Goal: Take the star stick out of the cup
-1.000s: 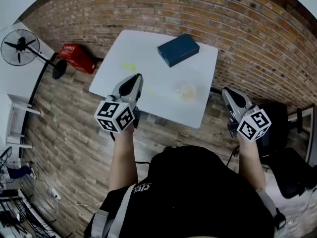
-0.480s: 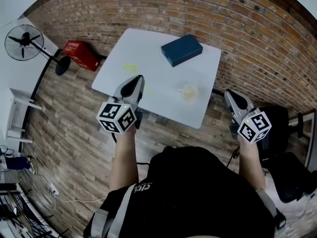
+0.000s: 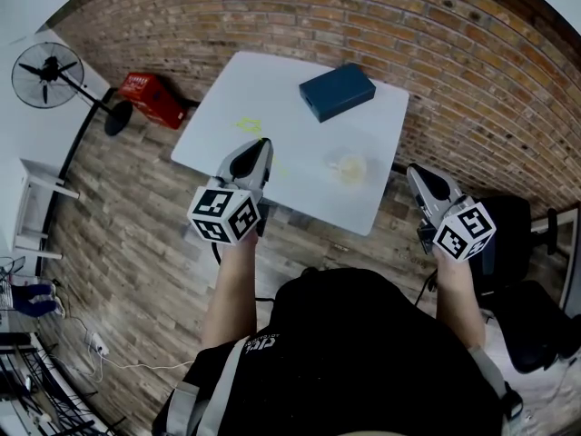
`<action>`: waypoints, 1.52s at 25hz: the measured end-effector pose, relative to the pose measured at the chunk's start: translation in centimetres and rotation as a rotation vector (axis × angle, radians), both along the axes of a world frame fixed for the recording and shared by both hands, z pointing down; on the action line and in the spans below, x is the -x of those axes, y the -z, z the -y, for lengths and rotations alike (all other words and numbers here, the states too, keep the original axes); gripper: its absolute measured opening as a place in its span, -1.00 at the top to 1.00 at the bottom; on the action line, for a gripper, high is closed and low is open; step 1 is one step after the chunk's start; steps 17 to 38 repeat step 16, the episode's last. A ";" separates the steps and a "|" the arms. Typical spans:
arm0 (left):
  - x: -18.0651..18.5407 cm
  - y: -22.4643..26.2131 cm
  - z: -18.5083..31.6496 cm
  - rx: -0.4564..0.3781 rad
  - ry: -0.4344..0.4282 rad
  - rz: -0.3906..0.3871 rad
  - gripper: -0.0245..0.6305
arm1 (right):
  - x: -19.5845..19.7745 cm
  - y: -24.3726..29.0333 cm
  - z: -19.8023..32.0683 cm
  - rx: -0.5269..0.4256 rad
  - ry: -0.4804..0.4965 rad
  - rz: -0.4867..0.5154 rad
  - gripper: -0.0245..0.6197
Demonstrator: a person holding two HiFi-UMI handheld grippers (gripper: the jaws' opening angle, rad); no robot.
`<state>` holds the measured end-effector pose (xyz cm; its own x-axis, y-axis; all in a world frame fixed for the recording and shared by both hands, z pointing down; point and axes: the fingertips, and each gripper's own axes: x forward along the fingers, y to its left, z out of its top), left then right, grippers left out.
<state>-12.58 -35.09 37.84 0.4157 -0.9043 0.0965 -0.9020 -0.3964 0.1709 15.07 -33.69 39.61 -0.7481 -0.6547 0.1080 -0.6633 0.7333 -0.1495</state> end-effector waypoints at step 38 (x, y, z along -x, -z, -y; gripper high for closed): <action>-3.4 -0.7 1.2 0.000 -0.030 0.060 0.89 | 1.5 2.3 0.2 -0.118 0.007 -0.031 0.93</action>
